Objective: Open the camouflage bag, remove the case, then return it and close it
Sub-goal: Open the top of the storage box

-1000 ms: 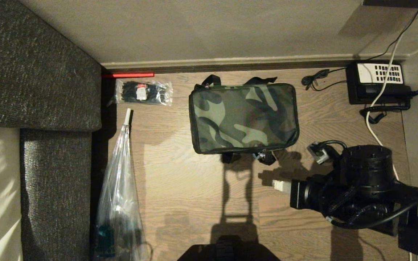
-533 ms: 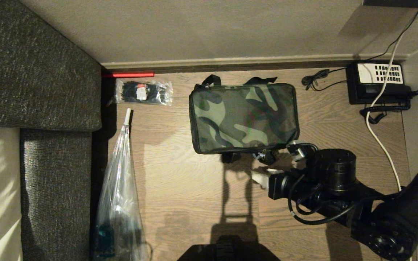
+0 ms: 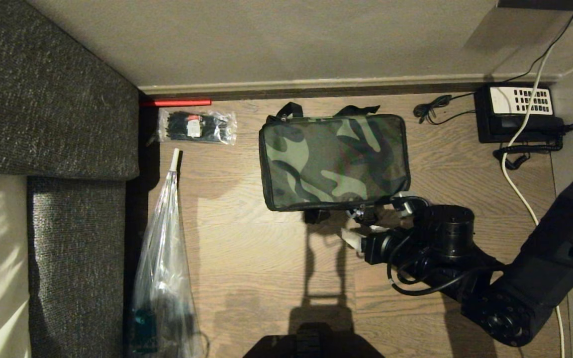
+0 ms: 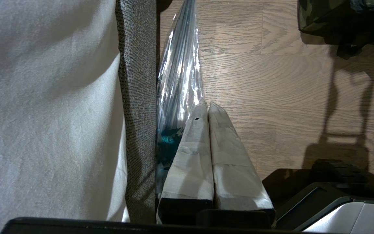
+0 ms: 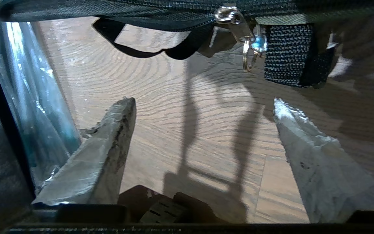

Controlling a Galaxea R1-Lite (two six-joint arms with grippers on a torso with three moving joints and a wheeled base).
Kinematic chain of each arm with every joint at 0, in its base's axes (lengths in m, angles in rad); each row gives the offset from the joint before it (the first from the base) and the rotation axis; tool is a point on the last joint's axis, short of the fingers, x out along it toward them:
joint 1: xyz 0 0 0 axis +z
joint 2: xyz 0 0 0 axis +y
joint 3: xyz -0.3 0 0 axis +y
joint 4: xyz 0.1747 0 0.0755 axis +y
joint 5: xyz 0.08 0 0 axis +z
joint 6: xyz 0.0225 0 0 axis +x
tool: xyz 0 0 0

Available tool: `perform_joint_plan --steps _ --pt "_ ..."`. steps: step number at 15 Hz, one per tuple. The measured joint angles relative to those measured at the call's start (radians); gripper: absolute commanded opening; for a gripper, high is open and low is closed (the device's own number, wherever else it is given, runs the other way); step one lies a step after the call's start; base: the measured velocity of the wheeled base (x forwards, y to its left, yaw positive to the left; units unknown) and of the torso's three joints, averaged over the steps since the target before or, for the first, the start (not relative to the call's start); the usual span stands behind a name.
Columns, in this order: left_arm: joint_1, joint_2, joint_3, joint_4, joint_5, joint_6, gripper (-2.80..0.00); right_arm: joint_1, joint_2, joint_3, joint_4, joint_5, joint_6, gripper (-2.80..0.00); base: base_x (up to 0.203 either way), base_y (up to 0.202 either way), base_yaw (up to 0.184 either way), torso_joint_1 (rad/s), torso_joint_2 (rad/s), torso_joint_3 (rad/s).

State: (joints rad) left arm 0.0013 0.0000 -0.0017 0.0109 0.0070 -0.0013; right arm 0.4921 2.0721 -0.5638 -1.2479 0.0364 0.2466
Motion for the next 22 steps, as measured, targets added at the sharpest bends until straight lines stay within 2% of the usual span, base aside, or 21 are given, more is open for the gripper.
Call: perform_joint_plan --steps 3,8,10,14,22 --pt "0.0 0.0 0.0 0.0 0.0 0.0 -2.8 0.0 0.016 -0.023 -0.026 -0.037 0.006 0.0 0.0 0.0 0.0 0.0 0.0 0.0" --pt "0.0 0.0 0.0 0.0 0.0 0.0 -2.8 0.0 0.027 -0.042 -0.022 -0.036 0.032 0.0 0.0 0.0 0.0 0.0 0.0 0.0" --pt "0.0 0.0 0.0 0.0 0.0 0.0 -2.8 0.0 0.011 -0.038 0.009 -0.021 0.065 0.0 0.0 0.0 0.0 0.0 0.0 0.0" --pt "0.0 0.0 0.0 0.0 0.0 0.0 -2.8 0.0 -0.03 0.004 0.05 0.036 0.067 0.0 0.0 0.0 0.0 0.0 0.0 0.0" --pt "0.0 0.0 0.0 0.0 0.0 0.0 -2.8 0.0 -0.034 -0.025 -0.027 0.039 0.073 0.0 0.0 0.0 0.0 0.0 0.0 0.0"
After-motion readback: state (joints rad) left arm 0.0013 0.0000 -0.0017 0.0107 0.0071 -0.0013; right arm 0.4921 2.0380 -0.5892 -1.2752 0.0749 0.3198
